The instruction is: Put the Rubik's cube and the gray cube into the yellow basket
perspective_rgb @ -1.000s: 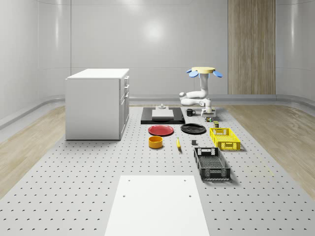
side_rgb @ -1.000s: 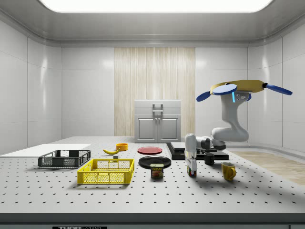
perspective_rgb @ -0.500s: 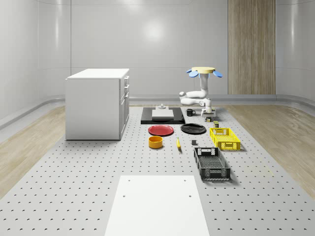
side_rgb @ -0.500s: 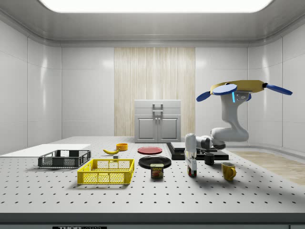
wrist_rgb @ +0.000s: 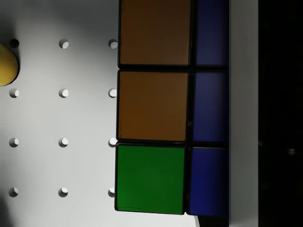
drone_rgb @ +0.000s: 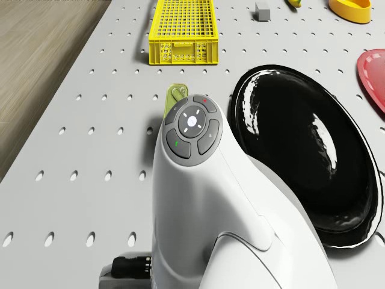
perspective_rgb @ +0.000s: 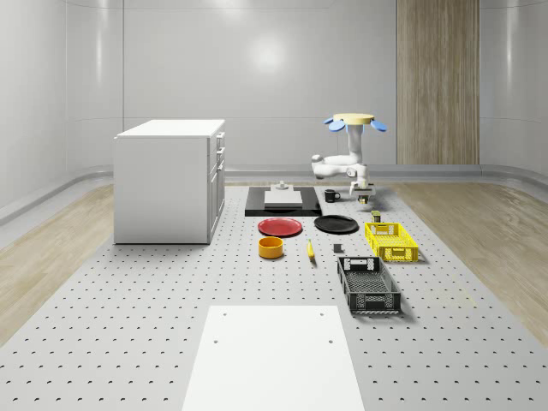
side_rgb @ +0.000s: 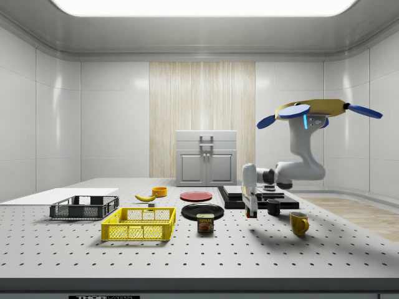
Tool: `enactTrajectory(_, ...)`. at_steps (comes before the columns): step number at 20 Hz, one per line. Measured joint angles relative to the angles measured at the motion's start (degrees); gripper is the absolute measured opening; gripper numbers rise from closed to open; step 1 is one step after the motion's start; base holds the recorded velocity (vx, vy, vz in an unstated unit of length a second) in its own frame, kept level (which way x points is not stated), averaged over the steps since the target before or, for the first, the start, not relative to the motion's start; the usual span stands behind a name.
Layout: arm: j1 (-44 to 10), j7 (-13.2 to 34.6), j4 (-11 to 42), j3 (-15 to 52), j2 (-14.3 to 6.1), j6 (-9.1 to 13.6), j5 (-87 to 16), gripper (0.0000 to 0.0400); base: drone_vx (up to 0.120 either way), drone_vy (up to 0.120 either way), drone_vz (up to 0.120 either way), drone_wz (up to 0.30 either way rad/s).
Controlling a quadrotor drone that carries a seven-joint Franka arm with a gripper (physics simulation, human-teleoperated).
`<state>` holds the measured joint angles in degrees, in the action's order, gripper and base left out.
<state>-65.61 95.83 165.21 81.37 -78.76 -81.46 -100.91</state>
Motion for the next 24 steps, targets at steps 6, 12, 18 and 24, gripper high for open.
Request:
enactTrajectory(6, -0.46, 0.45, 0.04, 2.27, -1.18, -0.6, 2.54, 0.0321, 0.067, 0.0, 0.1, 0.0)
enactTrajectory(12, -0.69, 0.66, 0.01, 3.07, -2.55, -1.76, 3.69, 0.0321, 0.12, 0.093, 0.0, 0.0)
enactTrajectory(18, -0.84, 0.8, -0.02, 3.42, -3.89, -2.97, 4.38, 0.0321, 0.12, 0.067, 0.0, 0.0)
enactTrajectory(24, -0.96, 0.91, -0.05, 3.63, -5.14, -4.13, 4.91, 0.0321, 0.12, 0.0, 0.0, 0.0)
